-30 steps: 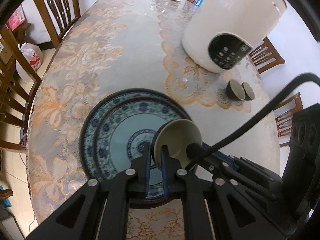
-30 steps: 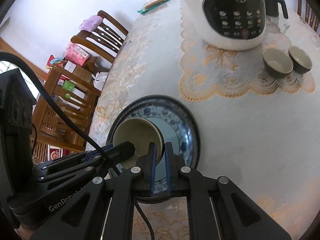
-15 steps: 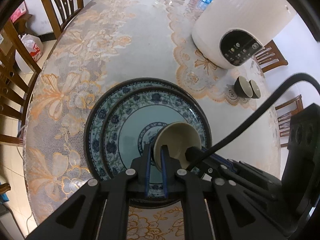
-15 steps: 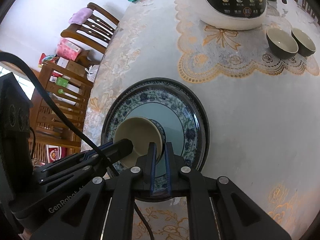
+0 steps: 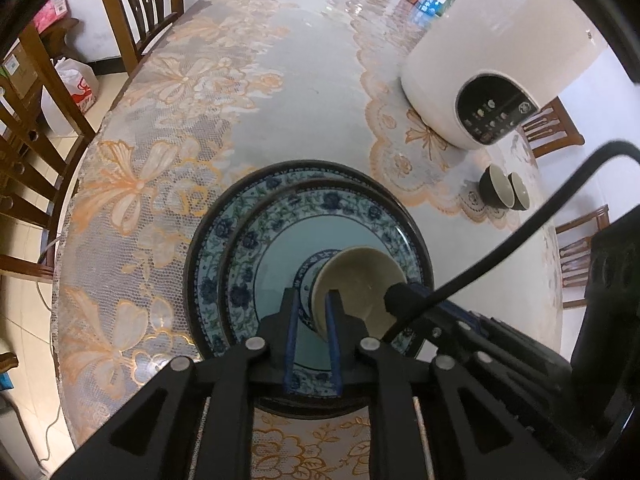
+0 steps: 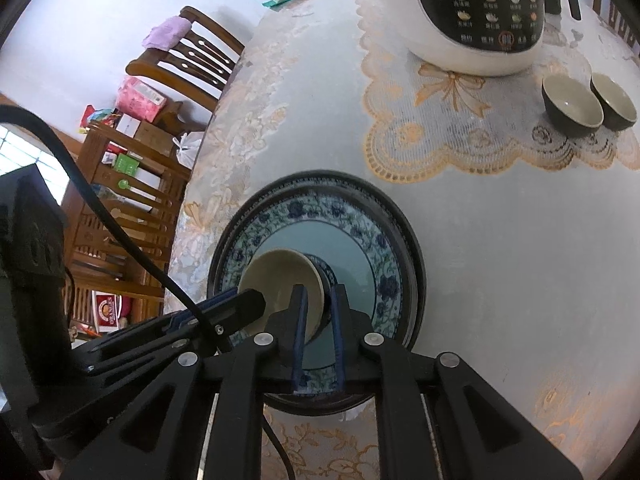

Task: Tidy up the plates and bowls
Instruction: 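Lower the bowl onto the top plate and open both grippers, then move both grippers toward the next grey-green bowl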

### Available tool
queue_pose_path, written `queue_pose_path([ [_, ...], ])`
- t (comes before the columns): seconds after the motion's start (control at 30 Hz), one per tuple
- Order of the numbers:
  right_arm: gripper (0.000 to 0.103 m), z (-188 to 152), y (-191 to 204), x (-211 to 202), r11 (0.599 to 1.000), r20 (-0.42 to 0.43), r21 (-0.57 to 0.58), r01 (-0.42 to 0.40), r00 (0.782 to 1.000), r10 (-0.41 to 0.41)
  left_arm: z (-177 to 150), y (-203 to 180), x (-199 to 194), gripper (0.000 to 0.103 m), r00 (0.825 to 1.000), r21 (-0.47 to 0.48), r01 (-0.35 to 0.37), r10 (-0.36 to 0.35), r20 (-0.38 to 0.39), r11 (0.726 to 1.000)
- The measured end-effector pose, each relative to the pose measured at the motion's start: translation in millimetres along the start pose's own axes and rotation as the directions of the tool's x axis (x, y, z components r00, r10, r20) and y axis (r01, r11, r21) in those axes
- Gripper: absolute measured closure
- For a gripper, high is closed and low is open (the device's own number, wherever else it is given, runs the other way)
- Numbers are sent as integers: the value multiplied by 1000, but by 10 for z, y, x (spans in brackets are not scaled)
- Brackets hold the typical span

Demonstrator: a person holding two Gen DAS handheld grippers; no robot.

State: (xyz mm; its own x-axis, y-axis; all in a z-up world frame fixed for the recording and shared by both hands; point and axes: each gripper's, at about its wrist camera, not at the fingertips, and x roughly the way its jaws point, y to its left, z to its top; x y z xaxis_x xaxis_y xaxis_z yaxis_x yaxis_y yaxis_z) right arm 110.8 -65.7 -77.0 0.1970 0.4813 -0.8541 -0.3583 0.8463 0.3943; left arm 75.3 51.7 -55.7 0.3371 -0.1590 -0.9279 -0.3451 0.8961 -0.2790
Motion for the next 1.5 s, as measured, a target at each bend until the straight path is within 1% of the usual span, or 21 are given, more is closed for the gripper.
queue_pose_path([
  [0.03,85,6,-1,-10,1000,4,0,-3,1000,3,-2,4,-7,86,1000,-1,-1,1,3,1000],
  [0.2,82,24,11,-94,1000,36,-11,-18,999,18,-4,-5,-77,81,999,7,-23,23,29,1000],
  [0.43,81,41,-46,-233,1000,72,-12,-22,997,23,12,-60,-186,81,998,16,-34,33,59,999],
  [0.63,81,24,-180,-399,1000,98,5,-16,995,15,24,-172,-244,81,997,23,-24,22,79,999],
  [0.83,81,5,-383,-598,999,127,32,-3,992,-1,19,-398,-243,81,996,54,-13,8,86,998],
  [1.1,81,6,-717,-852,997,164,75,14,986,-26,26,-812,-167,81,997,108,9,-18,79,994],
  [1.5,81,83,-1383,-1177,992,200,118,46,977,-69,114,-1417,79,81,997,149,21,-32,67,989],
])
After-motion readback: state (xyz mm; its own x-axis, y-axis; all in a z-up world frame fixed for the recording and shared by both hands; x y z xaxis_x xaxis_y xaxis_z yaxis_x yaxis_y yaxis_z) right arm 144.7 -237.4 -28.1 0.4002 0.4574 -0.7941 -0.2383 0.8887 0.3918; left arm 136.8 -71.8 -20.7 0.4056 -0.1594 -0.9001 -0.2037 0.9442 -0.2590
